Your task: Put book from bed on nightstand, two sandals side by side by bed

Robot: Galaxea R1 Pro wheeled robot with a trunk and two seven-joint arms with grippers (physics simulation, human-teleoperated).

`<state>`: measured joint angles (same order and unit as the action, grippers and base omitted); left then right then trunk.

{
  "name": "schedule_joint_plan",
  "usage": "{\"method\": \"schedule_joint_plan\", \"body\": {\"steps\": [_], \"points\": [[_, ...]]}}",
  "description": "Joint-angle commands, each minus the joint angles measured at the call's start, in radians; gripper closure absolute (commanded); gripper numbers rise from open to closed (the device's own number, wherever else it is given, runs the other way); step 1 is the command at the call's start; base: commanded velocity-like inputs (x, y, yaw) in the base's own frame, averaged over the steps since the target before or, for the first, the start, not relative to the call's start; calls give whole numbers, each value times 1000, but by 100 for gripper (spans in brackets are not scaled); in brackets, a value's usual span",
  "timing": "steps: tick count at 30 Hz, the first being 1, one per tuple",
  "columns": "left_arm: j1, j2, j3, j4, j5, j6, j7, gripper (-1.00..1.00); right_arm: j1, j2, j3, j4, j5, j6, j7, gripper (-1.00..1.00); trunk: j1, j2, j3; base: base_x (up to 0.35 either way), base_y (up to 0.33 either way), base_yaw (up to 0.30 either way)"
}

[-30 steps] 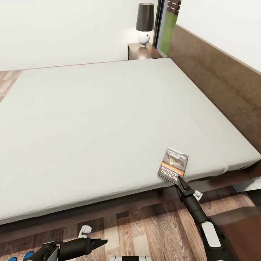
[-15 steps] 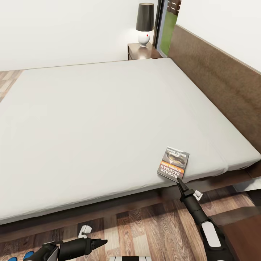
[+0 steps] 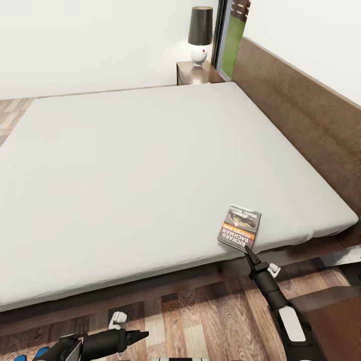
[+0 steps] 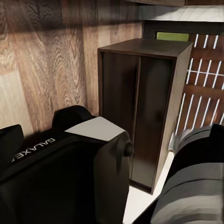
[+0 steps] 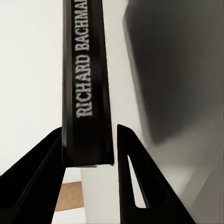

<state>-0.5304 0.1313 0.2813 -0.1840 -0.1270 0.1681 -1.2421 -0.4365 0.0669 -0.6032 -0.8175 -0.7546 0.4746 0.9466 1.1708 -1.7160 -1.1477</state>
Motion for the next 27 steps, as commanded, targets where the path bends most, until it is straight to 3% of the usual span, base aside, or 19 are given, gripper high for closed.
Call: {"method": "schedule_joint_plan", "body": {"steps": [1,22,27], "points": [[0,-1,9,-1,-10,10,-5,-100,-1,1,-3,0,-2,7,1,100,-4,7,3,0,0,0],[0,-1,9,-2,-10,10,-5,-100,-1,0,2,-4,-2,13,7,100,-84,154,69,0,0,0],[0,-1,9,-2,-10,10,-5,-100,-1,-2,24,-68,2,23,9,100,-104,189,84,0,0,0]]}}
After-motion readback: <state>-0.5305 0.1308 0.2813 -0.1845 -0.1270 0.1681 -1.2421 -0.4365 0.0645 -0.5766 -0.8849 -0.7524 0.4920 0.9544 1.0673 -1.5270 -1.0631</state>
